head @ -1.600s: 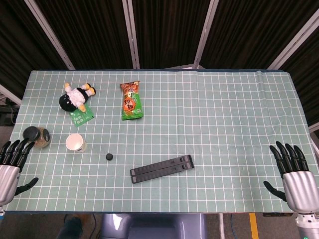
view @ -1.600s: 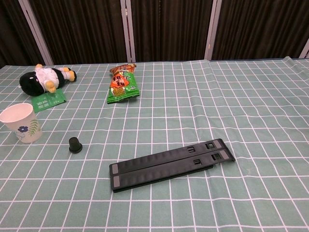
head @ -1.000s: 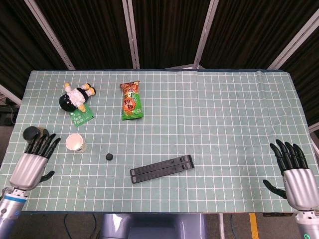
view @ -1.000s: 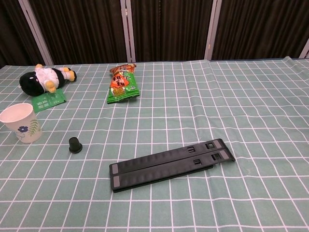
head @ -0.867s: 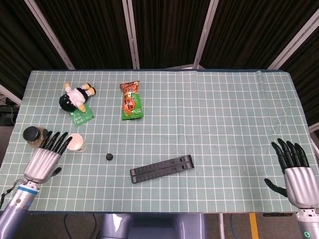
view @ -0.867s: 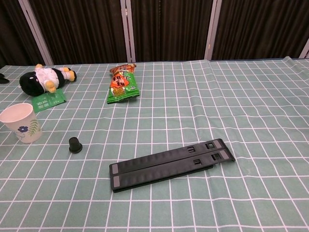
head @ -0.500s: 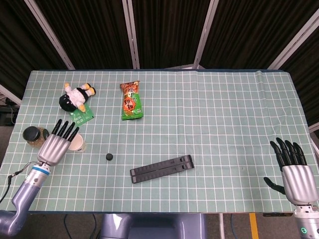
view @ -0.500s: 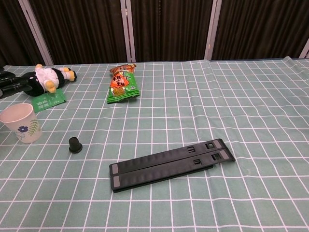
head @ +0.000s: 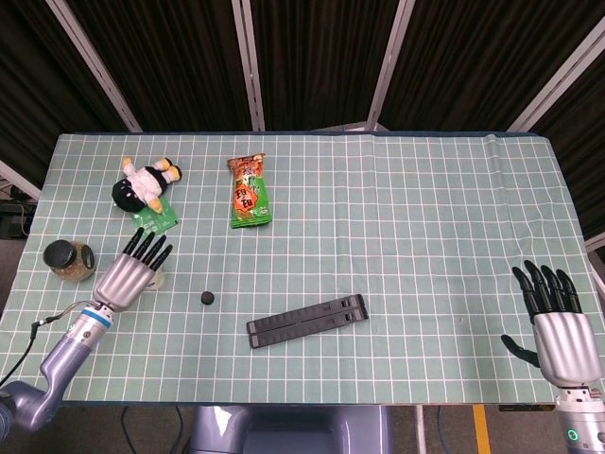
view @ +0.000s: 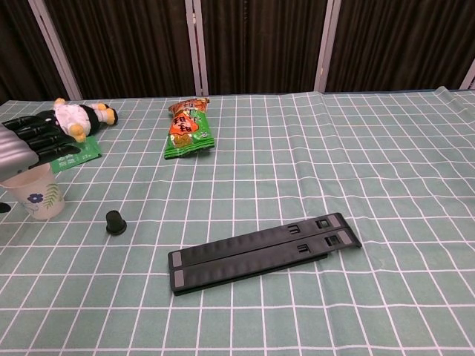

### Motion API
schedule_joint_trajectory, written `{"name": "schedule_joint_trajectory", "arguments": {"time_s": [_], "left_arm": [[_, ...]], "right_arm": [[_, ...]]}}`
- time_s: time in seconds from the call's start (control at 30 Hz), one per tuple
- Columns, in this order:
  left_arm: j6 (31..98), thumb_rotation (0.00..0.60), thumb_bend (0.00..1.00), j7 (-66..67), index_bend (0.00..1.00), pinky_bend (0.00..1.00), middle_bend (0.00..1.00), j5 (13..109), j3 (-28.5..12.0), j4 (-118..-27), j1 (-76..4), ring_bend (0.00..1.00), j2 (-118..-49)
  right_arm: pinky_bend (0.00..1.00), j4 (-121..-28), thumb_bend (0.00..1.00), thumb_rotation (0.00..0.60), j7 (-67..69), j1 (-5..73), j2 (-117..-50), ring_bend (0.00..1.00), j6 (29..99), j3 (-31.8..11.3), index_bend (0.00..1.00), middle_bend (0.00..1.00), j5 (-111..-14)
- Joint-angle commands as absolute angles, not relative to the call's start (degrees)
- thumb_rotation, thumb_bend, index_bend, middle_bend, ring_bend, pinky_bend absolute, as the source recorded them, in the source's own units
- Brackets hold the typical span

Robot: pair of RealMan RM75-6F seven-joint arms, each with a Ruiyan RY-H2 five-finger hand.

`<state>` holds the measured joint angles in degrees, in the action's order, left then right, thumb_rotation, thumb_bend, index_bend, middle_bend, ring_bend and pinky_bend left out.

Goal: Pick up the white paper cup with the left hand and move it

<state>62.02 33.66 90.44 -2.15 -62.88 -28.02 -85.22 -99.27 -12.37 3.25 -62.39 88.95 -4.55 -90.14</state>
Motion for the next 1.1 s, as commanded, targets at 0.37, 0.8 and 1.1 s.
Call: {"name": "schedule_joint_trajectory", "arguments": {"time_s": [0.37,0.8,1.1], "left_arm": [[66.3,0.600,0.00,27.1,0.51,0.45,0.45,91.0,-1.7,-55.5,-28.3,0.43,-89.6],[61.1,0.600,0.00,-12.0,0.52,0.45,0.44,73.7,-11.2,-77.1,-24.9,0.42,-80.6],[48.1,0.600,0.00,-32.2,0.51,0.45,0.42,66.4,-13.0,-75.0,-25.0,0.39,-79.4]], "right_arm": [[0.00,-99.1,0.00,0.600,-11.8,3.4,-62.3,0.00,88.6,-4.8,0.00,0.00,-89.2],[0.00,-100.1,0.00,0.600,-11.2,3.2,-61.7,0.00,88.9,-4.0,0.00,0.00,-90.4],[0.00,-100.2,0.00,0.600,-10.5,3.1,-61.2,0.00,88.9,-3.9,0.00,0.00,-90.3]]}}
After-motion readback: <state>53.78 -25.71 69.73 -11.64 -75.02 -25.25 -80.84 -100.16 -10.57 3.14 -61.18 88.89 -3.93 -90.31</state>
